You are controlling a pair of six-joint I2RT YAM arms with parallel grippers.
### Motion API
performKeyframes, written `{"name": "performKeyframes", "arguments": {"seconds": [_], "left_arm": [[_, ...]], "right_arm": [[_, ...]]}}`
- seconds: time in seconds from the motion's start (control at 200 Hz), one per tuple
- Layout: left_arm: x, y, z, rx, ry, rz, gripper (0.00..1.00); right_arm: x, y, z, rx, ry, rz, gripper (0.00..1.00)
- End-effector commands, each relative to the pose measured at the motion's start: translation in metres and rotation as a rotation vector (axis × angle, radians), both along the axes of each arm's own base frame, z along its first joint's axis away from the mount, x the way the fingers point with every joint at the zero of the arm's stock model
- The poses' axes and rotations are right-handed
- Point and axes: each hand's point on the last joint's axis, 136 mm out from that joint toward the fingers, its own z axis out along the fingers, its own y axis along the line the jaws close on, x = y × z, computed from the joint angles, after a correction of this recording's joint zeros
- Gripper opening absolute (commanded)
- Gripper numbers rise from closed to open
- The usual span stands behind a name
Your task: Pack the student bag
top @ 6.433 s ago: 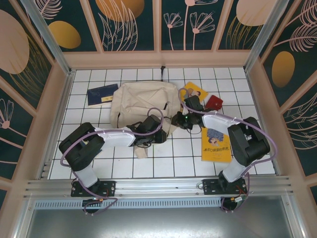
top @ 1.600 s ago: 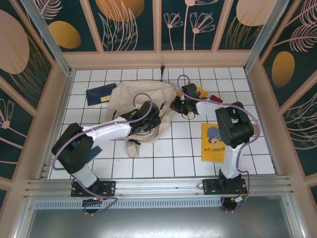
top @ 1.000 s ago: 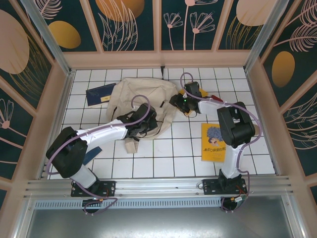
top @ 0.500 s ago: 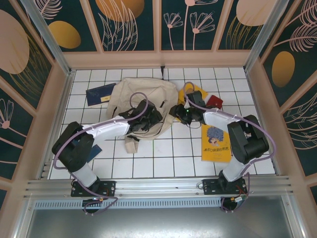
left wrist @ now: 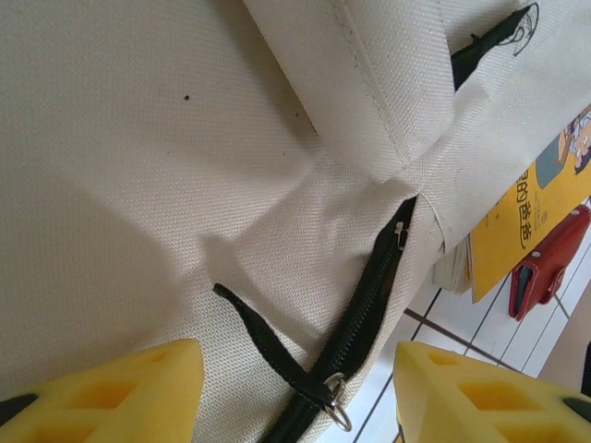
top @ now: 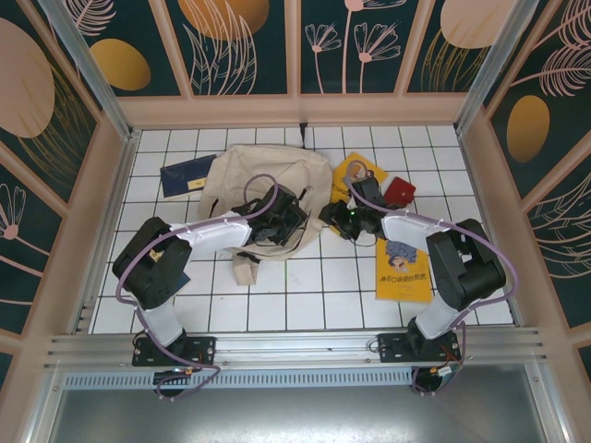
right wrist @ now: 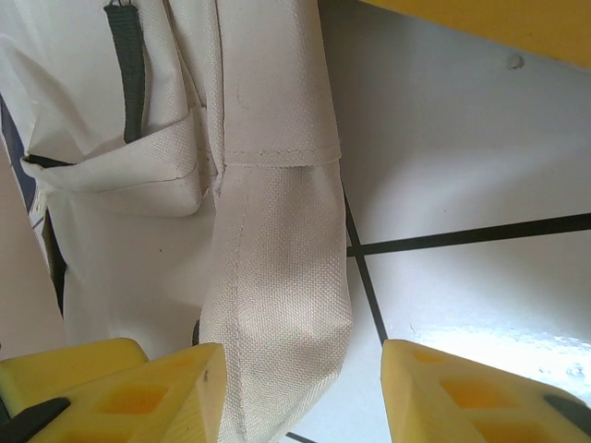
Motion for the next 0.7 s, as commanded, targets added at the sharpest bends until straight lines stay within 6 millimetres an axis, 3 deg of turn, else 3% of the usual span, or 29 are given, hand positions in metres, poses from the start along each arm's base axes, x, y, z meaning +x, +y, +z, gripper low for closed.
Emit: {"name": "performKeyframes", "arguments": {"seconds": [0.0, 0.245, 0.54, 0.69], "left_arm": [[0.005, -0.005, -0.008, -0.03, 0.05, 0.043, 0.54], [0.011, -0.008, -0.012, -0.04, 0.068, 0.061, 0.47], [0.009, -0.012, -0.032, 0.004, 0.126, 0.027, 0.33], [0.01, -0.014, -0.032, -0.001, 0.119, 0.017, 0.13]], "right_arm": [[0.004, 0.0, 0.008, 0.009, -0.034, -0.018, 0.48], [0.005, -0.002, 0.008, 0.003, -0.034, -0.029, 0.47], [0.006, 0.002, 0.001, -0.001, -0.019, -0.024, 0.46], [0.004, 0.004, -0.006, -0.007, -0.003, -0.015, 0.47]]}}
